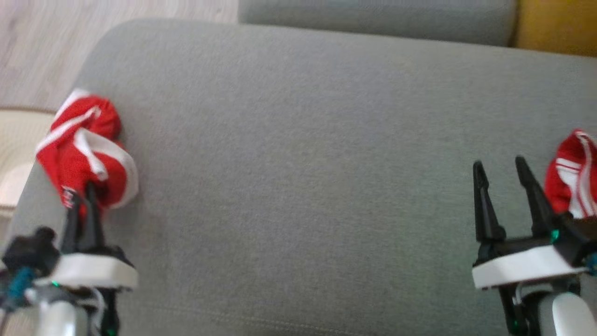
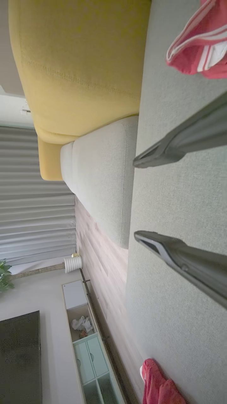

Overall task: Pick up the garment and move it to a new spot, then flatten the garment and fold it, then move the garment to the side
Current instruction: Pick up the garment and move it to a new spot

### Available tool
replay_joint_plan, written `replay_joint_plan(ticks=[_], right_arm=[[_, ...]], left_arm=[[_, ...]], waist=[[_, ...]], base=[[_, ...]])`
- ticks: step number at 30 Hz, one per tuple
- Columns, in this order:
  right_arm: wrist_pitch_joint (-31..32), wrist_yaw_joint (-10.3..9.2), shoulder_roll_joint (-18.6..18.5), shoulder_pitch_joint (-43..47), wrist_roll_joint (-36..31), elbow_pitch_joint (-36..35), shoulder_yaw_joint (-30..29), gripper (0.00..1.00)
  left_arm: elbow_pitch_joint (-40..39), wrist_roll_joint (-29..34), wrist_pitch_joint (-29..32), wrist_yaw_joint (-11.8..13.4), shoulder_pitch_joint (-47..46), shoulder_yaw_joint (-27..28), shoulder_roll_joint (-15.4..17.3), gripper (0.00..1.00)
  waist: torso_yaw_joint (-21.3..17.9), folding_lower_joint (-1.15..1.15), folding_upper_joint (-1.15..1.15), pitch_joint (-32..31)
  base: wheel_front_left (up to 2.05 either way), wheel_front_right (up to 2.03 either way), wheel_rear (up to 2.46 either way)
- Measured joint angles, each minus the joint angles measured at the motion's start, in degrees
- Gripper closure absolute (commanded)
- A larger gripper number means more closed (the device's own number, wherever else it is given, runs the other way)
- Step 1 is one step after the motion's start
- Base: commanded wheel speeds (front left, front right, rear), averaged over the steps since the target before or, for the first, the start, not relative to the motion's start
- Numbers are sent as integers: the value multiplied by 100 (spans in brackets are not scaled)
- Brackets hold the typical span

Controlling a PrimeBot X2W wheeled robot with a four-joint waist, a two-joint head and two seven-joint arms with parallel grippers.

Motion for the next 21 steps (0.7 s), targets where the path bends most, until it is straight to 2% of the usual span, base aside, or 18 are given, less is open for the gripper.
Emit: replay_joint_plan(ticks=[4,11,21], right_arm=[[-15,0,3,168,70,25,9,0],[-13,0,8,170,133,23,146,0],[-86,0,11,116,335,20,229,0]], left_arm=[[-304,80,11,-19,355,-334,-183,100],[-243,154,143,-383,314,-1146,-303,100],[74,353,260,-677,-1060,-2453,-408,100]], waist=[[-236,0,0,-168],[-813,0,0,-242],[-1921,0,0,146]], base=[[0,0,0],[0,0,0],[0,0,0]])
